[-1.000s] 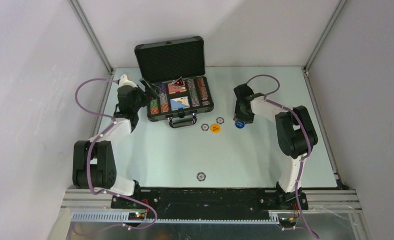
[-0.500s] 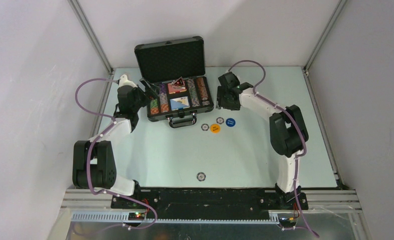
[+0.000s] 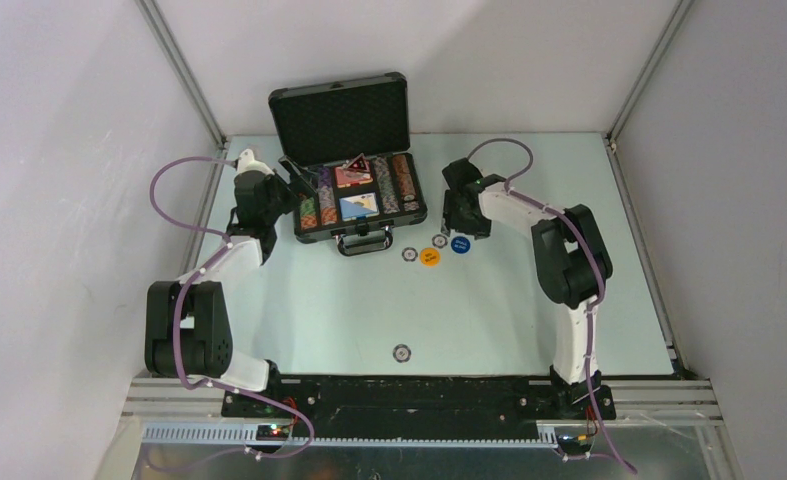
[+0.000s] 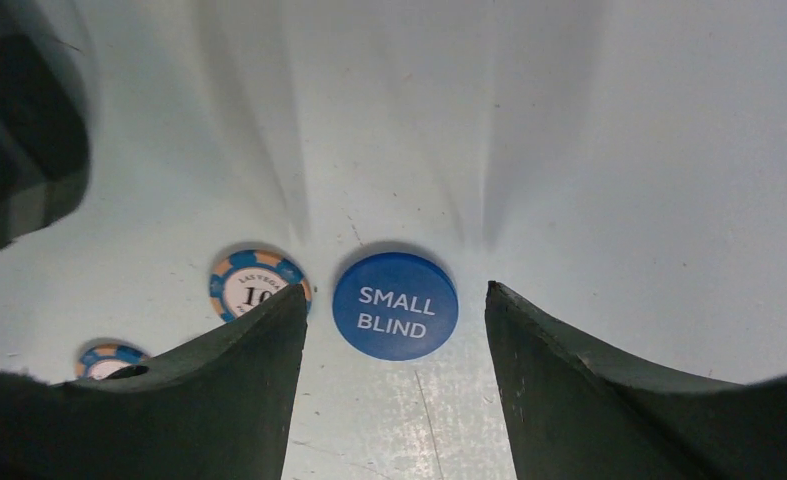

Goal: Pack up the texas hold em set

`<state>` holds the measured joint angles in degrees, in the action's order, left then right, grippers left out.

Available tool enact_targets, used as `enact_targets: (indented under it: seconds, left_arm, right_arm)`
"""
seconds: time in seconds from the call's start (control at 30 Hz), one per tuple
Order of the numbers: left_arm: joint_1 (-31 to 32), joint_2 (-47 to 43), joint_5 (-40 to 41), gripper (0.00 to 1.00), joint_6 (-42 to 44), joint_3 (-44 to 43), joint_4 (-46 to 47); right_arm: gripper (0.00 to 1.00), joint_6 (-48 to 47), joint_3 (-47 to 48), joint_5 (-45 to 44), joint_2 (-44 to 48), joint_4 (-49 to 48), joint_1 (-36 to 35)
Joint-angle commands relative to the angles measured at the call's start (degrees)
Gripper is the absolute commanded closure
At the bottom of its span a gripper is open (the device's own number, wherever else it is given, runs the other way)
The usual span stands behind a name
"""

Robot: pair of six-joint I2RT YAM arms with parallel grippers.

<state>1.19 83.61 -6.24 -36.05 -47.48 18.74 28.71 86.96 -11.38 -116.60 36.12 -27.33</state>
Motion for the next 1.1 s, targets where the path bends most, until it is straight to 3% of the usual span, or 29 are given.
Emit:
enact_targets:
  seconds: [0.0,0.43,0.9,1.07]
  left_arm:
    - [-0.49,0.24,-0.5,0.02,-0.51,-2.67,1.08]
    - [-0.53,0.23,-0.47,0.02,-0.6,-2.61,1.06]
    - [-0.58,0.24,-0.61,0.02,-0.66,-2.57,1.08]
    - [-0.58,0.25,-0.62,0.02,-0.69,-2.52,1.06]
  right_arm:
    - [0.3,1.15,-1.48,-1.31,-0.43,-0.23,-0.05]
    - [0.32,1.1,-1.61,-1.75,-2.76,-0.15,0.09]
    - [0.49,-0.19,-0.82,-2.86,-2.14,0.12,-0.39]
    - [0.5,-0.58,-0.14,-2.56,-0.45,0.66,-0.67]
